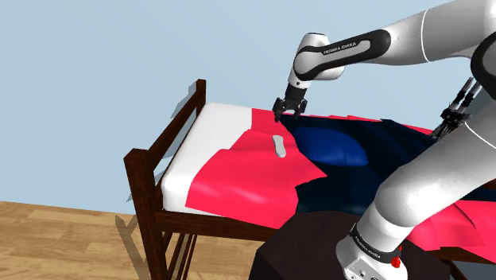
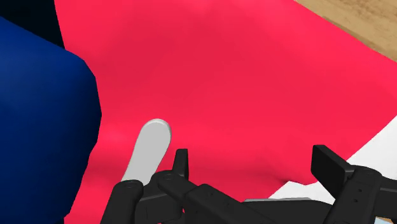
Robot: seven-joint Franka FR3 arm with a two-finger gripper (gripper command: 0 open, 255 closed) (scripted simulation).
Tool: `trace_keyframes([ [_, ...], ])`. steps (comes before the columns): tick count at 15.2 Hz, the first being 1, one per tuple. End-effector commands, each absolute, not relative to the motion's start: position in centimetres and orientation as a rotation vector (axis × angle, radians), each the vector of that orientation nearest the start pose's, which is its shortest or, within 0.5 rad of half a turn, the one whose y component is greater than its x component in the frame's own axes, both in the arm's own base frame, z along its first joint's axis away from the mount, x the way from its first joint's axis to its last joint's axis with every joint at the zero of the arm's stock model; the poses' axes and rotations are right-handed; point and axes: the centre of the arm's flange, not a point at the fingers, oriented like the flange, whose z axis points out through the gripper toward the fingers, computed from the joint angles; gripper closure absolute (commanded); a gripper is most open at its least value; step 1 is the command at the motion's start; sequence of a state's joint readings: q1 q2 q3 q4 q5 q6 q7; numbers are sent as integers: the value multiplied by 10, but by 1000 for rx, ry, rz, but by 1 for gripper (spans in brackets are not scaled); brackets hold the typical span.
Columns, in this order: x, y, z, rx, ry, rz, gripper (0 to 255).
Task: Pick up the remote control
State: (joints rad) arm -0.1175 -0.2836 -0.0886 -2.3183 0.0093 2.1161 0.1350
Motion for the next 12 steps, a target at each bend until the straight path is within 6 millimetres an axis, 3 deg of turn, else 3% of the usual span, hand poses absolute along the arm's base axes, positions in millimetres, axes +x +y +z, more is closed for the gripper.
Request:
trace_keyframes([
  [1, 470, -110, 442, -3059, 583, -116, 0],
  [12, 536, -194, 343, -3019, 863, -56, 0],
])
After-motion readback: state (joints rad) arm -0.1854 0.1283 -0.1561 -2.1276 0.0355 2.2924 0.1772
